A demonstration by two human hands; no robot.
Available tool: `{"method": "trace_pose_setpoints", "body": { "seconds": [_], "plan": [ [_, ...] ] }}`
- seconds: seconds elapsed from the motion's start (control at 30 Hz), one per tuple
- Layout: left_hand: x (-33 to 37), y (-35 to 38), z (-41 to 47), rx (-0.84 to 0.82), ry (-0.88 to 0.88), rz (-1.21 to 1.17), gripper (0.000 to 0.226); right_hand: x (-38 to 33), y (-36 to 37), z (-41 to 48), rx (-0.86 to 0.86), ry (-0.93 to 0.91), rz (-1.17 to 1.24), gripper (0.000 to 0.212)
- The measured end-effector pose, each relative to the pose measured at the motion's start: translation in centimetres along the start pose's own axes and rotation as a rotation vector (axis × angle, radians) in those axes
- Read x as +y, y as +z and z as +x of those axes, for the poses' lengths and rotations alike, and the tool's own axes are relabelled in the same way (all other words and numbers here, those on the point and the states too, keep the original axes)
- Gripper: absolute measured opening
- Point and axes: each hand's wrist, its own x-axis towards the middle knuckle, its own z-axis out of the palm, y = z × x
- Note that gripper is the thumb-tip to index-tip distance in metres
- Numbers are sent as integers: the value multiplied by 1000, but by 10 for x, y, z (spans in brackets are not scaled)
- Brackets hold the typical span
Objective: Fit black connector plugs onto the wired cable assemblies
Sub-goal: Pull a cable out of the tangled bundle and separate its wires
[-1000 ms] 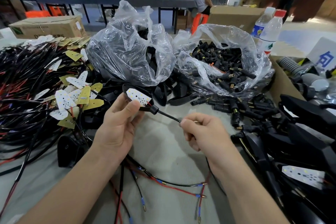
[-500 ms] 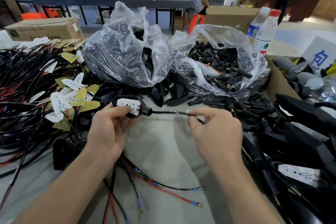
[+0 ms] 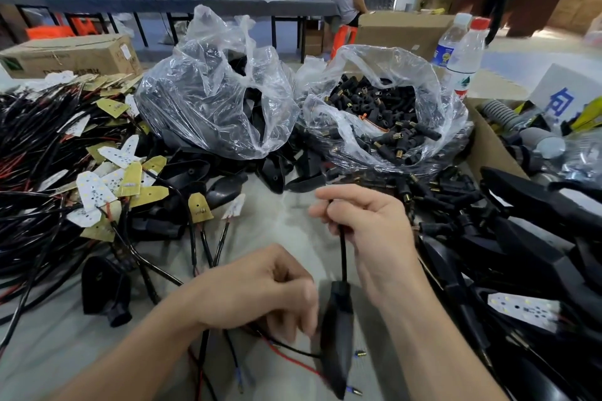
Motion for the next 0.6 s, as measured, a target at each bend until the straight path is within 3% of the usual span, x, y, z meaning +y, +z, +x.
{"method": "trace_pose_setpoints", "body": {
  "seconds": [0.07, 0.13, 0.17, 0.23, 0.33, 0.4, 0.47, 0.6],
  "plan": [
    [-3, 3, 6, 285, -91, -107, 46, 4, 3, -3, -83, 5, -104, 35],
    [-10, 5, 11, 594, -140, -210, 35, 9, 5, -4, -139, 2, -237, 34],
    [-12, 4, 13, 671, -133, -265, 26, 10, 6, -5, -163, 1, -283, 34],
    [-16, 2, 15, 692, -60, -393, 18, 9, 7, -5, -213, 19, -260, 36],
    [-17, -3, 17, 718, -2, -613, 50, 9, 8, -6, -263, 63, -277, 36],
    [-15, -6, 19, 783, 11, -734, 43, 12, 10, -8, -316, 102, -345, 30],
    [-15, -11, 19, 943, 6, -769, 22, 15, 13, -12, -392, 171, -381, 23],
    [-20, -13, 16, 1102, 14, -664, 23, 18, 18, -15, -550, 282, -361, 16]
  ]
}}
